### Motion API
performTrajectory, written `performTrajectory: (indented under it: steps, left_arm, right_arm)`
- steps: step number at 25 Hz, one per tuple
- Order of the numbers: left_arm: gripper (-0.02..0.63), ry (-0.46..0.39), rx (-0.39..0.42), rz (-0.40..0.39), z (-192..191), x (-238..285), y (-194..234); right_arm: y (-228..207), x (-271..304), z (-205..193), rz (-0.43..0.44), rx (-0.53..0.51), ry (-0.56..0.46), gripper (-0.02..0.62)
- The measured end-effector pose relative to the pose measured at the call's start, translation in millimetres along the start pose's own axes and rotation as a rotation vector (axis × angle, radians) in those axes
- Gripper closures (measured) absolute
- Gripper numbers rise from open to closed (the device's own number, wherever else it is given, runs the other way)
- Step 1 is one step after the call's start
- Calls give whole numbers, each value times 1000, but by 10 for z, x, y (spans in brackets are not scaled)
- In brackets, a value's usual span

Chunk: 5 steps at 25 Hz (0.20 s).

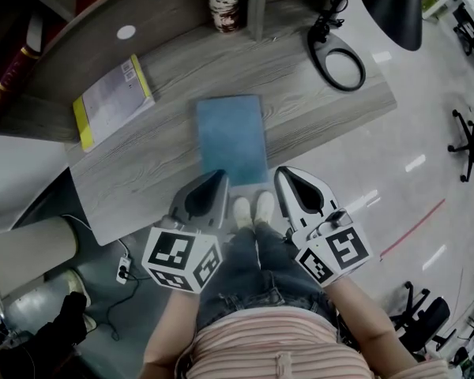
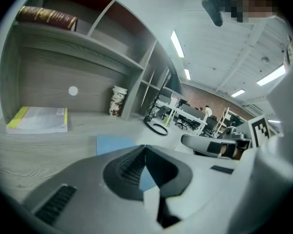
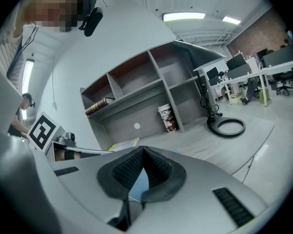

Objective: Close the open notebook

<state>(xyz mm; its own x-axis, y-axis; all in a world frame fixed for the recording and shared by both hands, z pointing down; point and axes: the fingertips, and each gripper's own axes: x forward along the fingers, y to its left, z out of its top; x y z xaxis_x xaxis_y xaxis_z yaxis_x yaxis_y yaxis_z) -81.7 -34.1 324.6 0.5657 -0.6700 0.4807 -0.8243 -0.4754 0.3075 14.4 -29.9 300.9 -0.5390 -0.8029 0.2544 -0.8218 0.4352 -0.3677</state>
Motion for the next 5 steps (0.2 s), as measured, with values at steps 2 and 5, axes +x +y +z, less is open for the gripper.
performTrajectory:
  steps: [2, 5]
  left_arm:
    - [594, -8, 4, -2, 20, -21, -29]
    - [594, -14, 9, -6, 40, -53, -76]
  right_arm:
    - [-18, -46, 36, -10, -5, -11, 588]
    - [-46, -123, 87, -29, -9, -27, 588]
